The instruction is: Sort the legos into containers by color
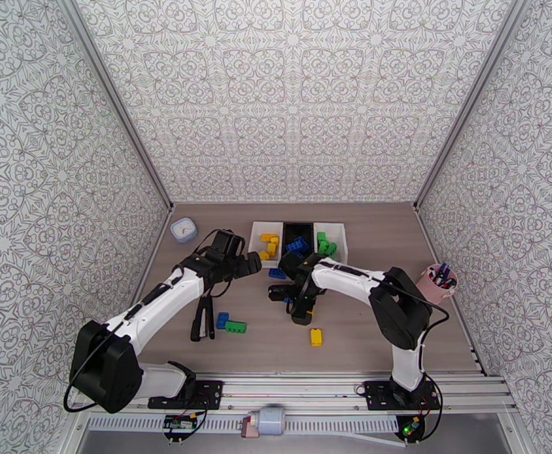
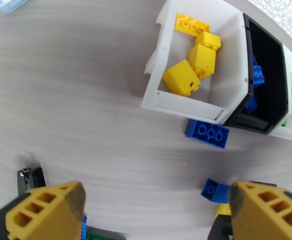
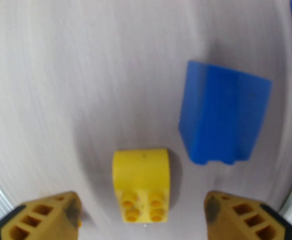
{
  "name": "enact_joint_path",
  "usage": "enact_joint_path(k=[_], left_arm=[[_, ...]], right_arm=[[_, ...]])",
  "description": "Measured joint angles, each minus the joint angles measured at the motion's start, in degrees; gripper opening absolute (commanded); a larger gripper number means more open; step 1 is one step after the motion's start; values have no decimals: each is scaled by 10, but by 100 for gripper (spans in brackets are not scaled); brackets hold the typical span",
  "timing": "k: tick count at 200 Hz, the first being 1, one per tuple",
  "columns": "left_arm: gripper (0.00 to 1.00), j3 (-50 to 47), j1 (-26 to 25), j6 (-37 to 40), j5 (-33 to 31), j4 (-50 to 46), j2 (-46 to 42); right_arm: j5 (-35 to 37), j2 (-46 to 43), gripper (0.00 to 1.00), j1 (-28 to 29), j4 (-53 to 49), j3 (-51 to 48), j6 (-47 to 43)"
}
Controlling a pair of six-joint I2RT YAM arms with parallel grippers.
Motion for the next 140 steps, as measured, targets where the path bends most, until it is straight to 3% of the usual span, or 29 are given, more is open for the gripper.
enact_joint_path(k=[18, 97, 140], left_arm=[[99, 0, 0, 0, 0, 0, 0], [99, -4, 0, 0, 0, 0, -10], [100, -9, 0, 1, 0, 0, -20]], right_arm=[[0, 14, 72, 0, 0, 3, -3], [2, 21, 24, 0, 19, 4, 2], [-2, 5, 22, -1, 35, -14, 24]])
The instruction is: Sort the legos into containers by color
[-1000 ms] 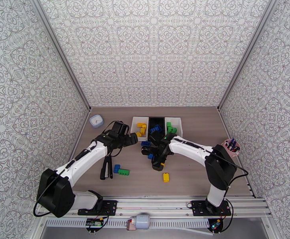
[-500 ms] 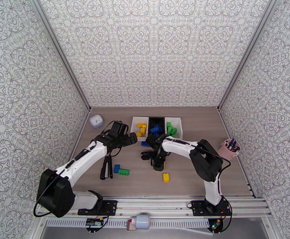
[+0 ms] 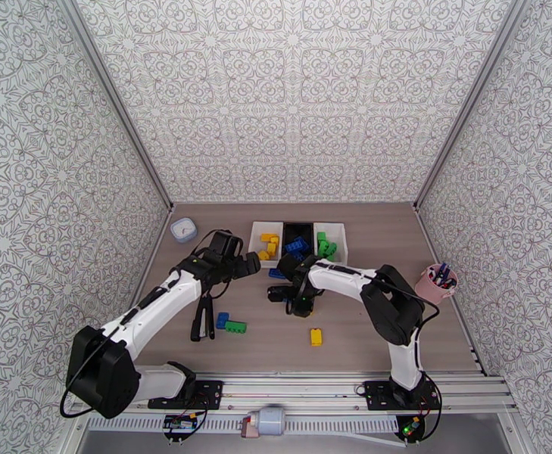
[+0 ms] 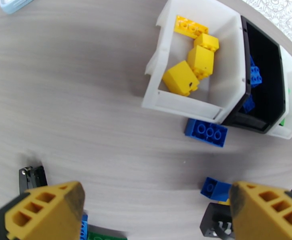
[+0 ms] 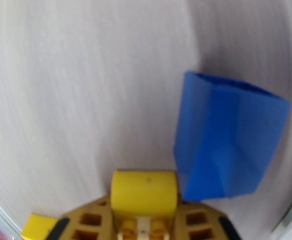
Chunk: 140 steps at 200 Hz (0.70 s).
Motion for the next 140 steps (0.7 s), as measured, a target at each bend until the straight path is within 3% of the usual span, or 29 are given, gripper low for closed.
enact_joint_path(k=[40, 78, 140], left_arm=[[100, -29, -2, 5, 0, 16, -31], [100, -53, -8, 19, -7, 41, -56], [100, -112, -13, 51, -15, 91, -115]], right_arm=[[-31, -75, 22, -13, 38, -41, 76], [-56, -133, 21, -41, 137, -45, 187], [-56, -76, 21, -63, 291, 21, 338]])
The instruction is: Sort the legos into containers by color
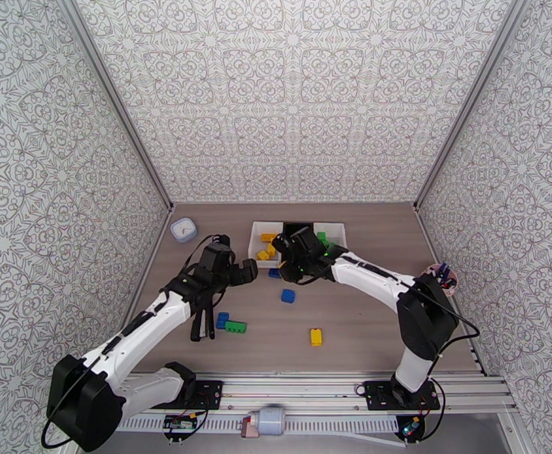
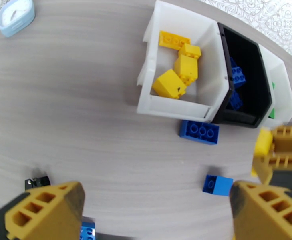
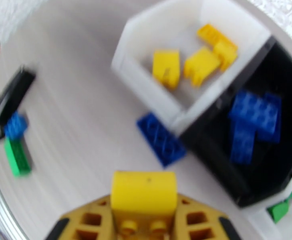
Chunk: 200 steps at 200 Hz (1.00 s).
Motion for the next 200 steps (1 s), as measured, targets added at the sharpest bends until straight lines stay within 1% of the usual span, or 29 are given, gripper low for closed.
enact_joint_path(k=[34, 64, 75, 86, 93, 111, 121, 133, 146, 156, 181, 200], left_arm=[[100, -14, 0, 6, -2, 3, -18], [100, -19, 1, 7, -11, 2, -25], [100, -19, 1, 7, -11, 1, -25], [100, -19, 1, 7, -11, 1, -25], [100, -19, 1, 7, -11, 0, -25], [100, -19, 1, 7, -11, -1, -25], [100, -19, 1, 7, -11, -1, -25], [100, -19, 1, 7, -11, -1, -25], [100, -19, 1, 9, -11, -1, -27], [100, -20, 1, 11, -11, -1, -31], [100, -36, 1, 31, -3, 2, -53], [100, -57, 2, 65, 21, 7, -75]], right_arm=[[3, 90, 21, -14, 44, 104, 48], [12, 170, 22, -17, 50, 198, 68], [15, 196, 24, -17, 50, 226, 73], [20, 220, 29, -17, 47, 252, 76], [21, 233, 35, -17, 43, 267, 76], [23, 250, 56, -17, 35, 289, 73], [24, 250, 65, -17, 30, 290, 77], [22, 247, 70, -17, 28, 289, 68], [21, 232, 73, -17, 29, 274, 61], [19, 207, 75, -17, 29, 244, 56], [12, 122, 78, -17, 25, 152, 30], [-2, 55, 79, -17, 14, 87, 0]])
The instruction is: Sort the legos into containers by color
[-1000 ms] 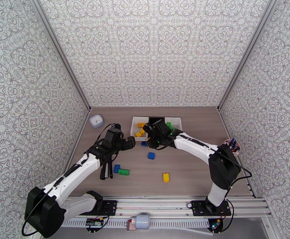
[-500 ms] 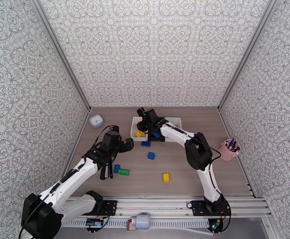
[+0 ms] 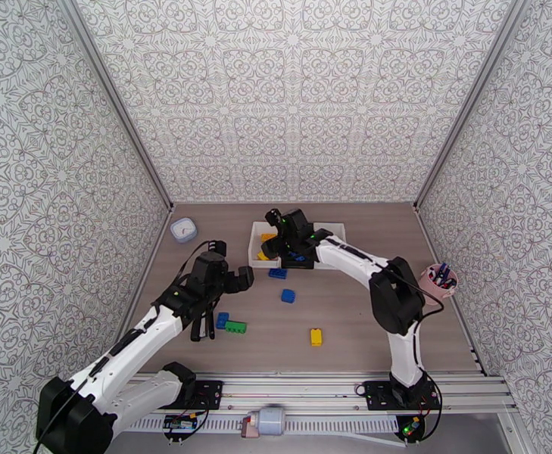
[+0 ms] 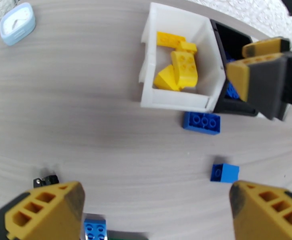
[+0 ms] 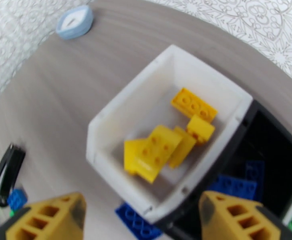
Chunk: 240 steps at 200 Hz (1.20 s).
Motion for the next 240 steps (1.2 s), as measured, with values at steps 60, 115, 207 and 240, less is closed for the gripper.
enact_joint_path(k=[60, 115, 207, 240], left_arm=[[100, -29, 7, 111, 74, 4, -56], [100, -30, 7, 151, 89, 4, -63], [100, -36, 11, 161, 89, 4, -74], [100, -37, 11, 161, 89, 4, -74]], right_arm=[[-26, -76, 82, 11, -131, -67, -160], [-7, -43, 81, 42, -216, -66, -261], [2, 70, 70, 64, -246, -23, -296], [0, 82, 62, 65, -252, -13, -296]])
